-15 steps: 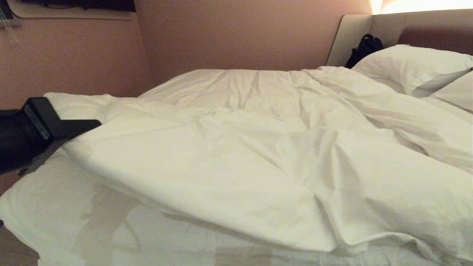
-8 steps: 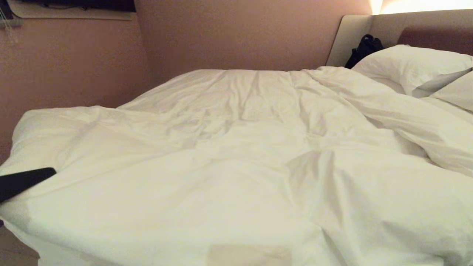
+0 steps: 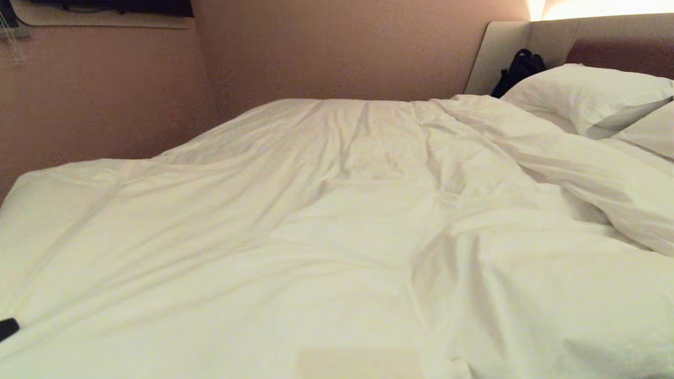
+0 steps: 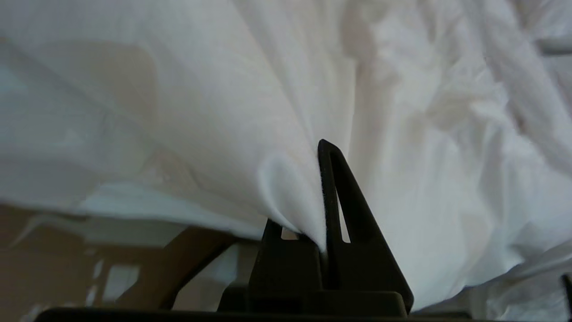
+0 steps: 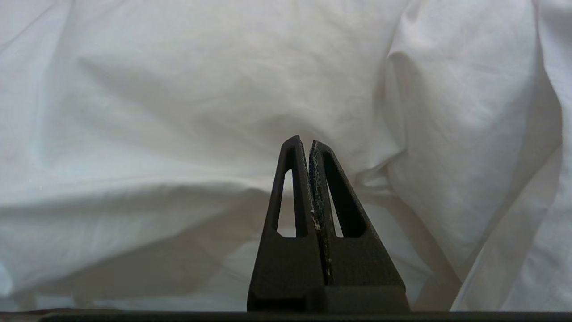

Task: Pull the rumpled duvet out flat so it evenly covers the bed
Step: Flatten the corners of the folded blanket

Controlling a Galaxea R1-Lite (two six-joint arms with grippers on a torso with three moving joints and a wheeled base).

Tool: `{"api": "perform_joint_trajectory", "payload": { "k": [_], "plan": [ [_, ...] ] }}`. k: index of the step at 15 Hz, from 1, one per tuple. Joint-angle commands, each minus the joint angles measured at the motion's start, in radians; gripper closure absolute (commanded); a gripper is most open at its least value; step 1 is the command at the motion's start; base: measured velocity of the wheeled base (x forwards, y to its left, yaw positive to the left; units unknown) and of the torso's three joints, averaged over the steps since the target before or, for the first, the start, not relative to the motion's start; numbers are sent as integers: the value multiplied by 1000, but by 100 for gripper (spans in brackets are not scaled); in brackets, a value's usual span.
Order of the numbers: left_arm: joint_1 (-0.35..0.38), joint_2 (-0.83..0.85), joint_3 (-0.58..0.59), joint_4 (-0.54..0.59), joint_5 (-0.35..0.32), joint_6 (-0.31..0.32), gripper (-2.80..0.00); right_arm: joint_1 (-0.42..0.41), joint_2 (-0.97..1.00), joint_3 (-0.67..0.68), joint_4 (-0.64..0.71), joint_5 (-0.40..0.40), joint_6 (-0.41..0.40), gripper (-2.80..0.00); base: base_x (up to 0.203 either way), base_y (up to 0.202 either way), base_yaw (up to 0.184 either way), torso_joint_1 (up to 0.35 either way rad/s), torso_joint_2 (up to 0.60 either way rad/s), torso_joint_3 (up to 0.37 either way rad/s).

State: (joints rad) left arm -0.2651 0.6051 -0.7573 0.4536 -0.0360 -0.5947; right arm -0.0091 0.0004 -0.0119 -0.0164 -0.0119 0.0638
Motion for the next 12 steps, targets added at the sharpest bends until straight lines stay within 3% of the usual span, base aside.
{"api": "perform_joint_trajectory", "payload": {
  "k": [1, 12],
  "plan": [
    [1, -72, 25, 46, -1, 1, 0, 0, 0, 0, -1, 0, 1, 0, 0, 0, 0, 0, 0, 0],
    [1, -72, 94, 45, 6, 5, 0, 0, 0, 0, -1, 0, 1, 0, 0, 0, 0, 0, 0, 0]
  ]
}}
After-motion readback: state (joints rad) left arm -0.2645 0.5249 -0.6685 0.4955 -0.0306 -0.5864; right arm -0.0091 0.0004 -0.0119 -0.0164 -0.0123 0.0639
